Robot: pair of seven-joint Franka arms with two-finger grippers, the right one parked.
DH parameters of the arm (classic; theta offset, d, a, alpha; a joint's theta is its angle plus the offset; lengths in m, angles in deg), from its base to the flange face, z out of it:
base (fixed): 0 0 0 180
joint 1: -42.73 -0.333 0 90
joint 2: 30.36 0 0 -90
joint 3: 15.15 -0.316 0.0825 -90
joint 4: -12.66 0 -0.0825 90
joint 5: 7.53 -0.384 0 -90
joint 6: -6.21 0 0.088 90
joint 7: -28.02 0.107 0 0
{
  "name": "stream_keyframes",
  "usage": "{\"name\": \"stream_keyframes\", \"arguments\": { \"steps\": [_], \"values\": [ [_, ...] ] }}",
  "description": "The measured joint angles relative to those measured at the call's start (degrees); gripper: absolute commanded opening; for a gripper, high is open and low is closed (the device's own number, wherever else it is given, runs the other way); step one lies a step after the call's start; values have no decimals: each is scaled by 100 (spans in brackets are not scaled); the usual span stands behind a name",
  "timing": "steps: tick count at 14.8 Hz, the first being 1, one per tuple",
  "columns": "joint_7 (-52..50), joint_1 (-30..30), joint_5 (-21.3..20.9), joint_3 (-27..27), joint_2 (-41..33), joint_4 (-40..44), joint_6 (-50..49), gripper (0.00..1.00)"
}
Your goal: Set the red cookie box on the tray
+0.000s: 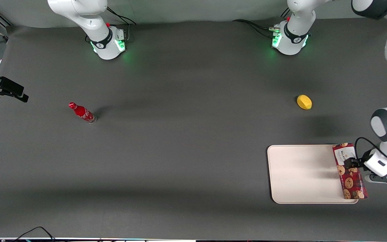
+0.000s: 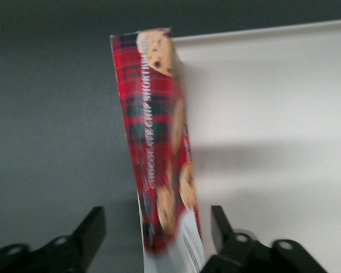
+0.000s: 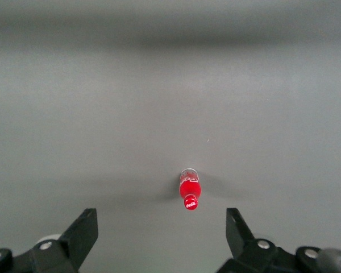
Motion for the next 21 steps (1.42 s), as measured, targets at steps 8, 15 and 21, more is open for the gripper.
{"name": "stream_keyframes", "arguments": {
  "steps": [8,15,21],
  "values": [
    [-681,309,187,860,-2774,-220,-3998,100],
    [-682,299,630,830,-4185,-1585,-3939,100],
    [-573,1930,1122,-1032,-4215,-659,-4715,100]
  ]
}}
